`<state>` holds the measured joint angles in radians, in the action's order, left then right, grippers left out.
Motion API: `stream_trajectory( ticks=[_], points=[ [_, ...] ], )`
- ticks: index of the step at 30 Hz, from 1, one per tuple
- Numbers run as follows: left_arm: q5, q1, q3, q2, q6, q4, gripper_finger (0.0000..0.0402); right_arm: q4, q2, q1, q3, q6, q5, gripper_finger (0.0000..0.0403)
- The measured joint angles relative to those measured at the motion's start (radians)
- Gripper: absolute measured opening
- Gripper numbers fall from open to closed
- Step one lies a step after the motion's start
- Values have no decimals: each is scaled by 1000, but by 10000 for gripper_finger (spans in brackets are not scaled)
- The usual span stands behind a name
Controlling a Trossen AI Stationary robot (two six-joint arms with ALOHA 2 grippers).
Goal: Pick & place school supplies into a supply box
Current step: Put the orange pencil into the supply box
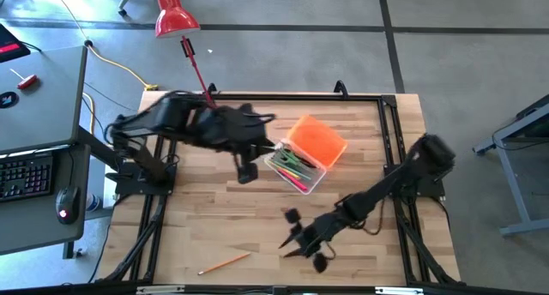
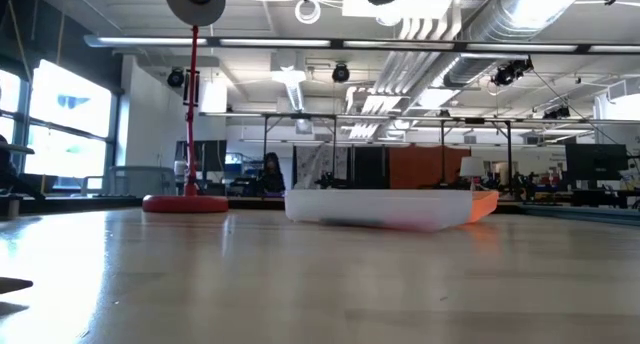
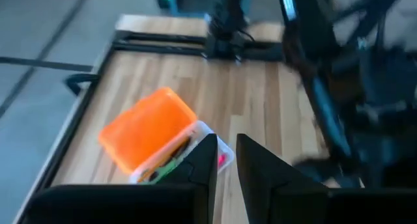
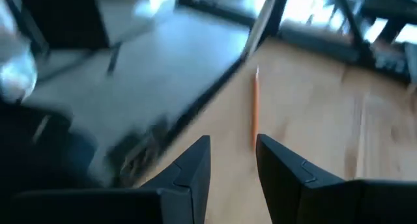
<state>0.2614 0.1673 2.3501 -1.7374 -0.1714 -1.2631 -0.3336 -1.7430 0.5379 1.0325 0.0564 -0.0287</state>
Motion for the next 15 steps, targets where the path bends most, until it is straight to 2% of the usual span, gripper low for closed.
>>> stream_trajectory(
  ticks=[4, 7, 10, 15],
  points=[
    [96, 67, -2, 35, -97, -29, 90, -315, -167, -3, 0, -25, -80, 103],
    [119, 111, -2, 39, -124, -28, 88, -462, -281, -7, 17, -19, -65, 103],
    [122, 144, -4, 45, -124, -27, 86, -454, -375, -14, 94, 12, -23, 103],
    [142, 149, -3, 44, -126, -27, 86, -298, -506, -43, 290, 5, 60, 103]
  ],
)
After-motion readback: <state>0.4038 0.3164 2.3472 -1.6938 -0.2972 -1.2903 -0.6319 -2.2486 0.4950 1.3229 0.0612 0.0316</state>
